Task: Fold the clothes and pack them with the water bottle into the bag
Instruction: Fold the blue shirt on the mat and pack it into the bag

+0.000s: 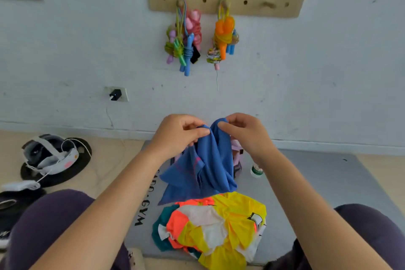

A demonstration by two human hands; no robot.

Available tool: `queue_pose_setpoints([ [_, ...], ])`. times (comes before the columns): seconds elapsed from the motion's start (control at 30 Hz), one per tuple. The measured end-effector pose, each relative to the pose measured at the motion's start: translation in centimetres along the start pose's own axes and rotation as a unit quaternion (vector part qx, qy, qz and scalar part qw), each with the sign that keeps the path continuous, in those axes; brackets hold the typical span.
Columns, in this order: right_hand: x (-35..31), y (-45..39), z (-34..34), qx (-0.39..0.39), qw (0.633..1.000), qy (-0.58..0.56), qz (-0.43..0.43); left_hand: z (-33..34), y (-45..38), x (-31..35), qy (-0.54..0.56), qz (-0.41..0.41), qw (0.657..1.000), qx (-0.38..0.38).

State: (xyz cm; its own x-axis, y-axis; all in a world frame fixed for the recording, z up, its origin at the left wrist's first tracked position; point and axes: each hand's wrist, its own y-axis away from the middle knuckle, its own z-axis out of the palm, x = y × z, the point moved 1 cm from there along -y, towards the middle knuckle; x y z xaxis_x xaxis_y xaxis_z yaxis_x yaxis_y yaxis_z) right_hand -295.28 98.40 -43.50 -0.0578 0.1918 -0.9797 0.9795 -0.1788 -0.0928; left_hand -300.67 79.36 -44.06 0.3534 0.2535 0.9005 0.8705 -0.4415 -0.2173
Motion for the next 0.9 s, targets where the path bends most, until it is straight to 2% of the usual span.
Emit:
queue_pose_setpoints([
  [0.1,-0.9,-0.2,-0.1,-0.002,1.0,-0.001,-0.007,0.2,-0.8,1.1,-0.044,0.038,0.998,0.008],
  [0.17,-0.4,-0.2,-0.1,-0.001,1.0,-0.002,0.0,1.0,-1.0,0.7,-0.008,0.018,1.0,-0.017],
  [0.27,0.7,-0.1,-0.3,-0.007,1.0,0.012,0.012,2.0,-1.0,-0.2,0.038,-0.015,0.999,-0.008],
  [0.37,1.9,-0.1,-0.5,-0.02,0.999,0.001,0.028,2.7,-1.2,-1.2,0.048,-0.016,0.999,0.005],
  [0.53,4.1,0.2,-0.2,-0.037,0.998,-0.031,0.033,3.8,-0.8,-2.7,0.081,-0.01,0.996,-0.018],
  [0.9,8.9,0.3,1.1,-0.125,0.987,-0.084,0.05,4.4,0.0,-6.2,0.004,0.031,0.999,-0.006],
])
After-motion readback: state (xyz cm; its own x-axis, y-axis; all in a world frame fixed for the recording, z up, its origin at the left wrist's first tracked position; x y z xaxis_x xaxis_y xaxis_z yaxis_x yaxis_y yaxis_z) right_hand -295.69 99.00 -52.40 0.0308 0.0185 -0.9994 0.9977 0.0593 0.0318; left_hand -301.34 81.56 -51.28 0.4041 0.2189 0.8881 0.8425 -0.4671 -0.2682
